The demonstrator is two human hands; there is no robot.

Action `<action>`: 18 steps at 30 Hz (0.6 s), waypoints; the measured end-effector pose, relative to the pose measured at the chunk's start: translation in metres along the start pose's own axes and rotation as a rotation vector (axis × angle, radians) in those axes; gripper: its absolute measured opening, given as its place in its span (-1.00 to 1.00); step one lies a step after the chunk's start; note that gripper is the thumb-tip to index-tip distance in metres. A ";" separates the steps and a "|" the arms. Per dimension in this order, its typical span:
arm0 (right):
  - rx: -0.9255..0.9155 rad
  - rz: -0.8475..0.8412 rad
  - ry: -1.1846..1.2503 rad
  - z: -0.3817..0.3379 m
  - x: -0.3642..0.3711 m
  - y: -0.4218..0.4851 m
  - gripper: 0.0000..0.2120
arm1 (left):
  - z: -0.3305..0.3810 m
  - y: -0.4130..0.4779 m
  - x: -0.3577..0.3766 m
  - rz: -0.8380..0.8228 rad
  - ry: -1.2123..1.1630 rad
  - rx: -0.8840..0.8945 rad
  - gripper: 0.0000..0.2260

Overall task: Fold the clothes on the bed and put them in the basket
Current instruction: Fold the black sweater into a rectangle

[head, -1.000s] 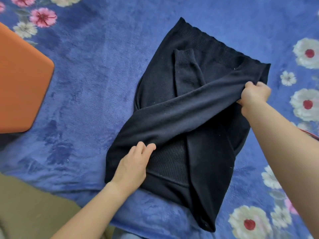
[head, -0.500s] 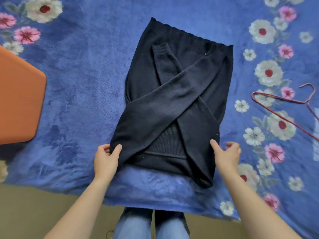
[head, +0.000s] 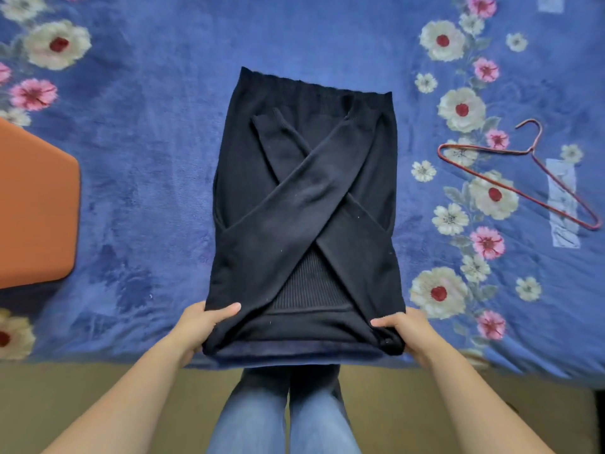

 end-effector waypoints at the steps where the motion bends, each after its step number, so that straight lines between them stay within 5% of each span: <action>1: 0.055 0.006 -0.117 0.012 -0.002 -0.007 -0.61 | -0.011 -0.013 0.002 -0.011 0.022 -0.065 -0.73; 5: 0.089 0.014 -0.255 0.027 -0.011 -0.035 -0.40 | -0.020 -0.057 0.012 0.125 0.008 -0.143 -0.77; 8: -0.048 0.004 -0.107 -0.012 -0.022 -0.056 -0.17 | 0.013 -0.055 0.001 0.221 -0.038 -0.052 -0.41; 13: -0.047 -0.157 -0.003 -0.094 -0.038 -0.065 -0.78 | 0.102 -0.018 -0.001 0.156 -0.384 0.046 -0.86; 18: -0.070 -0.175 0.271 -0.184 -0.050 -0.029 -0.69 | 0.189 0.055 -0.009 0.039 -0.545 0.023 -0.71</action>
Point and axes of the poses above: each hand's wrist, its own y-axis towards the middle knuckle, its own x-axis out of the palm, z = x × y, the point moved 6 cm from there along y, towards the middle knuckle, and after that the axes turned 12 degrees about x, right-handed, at the moved point
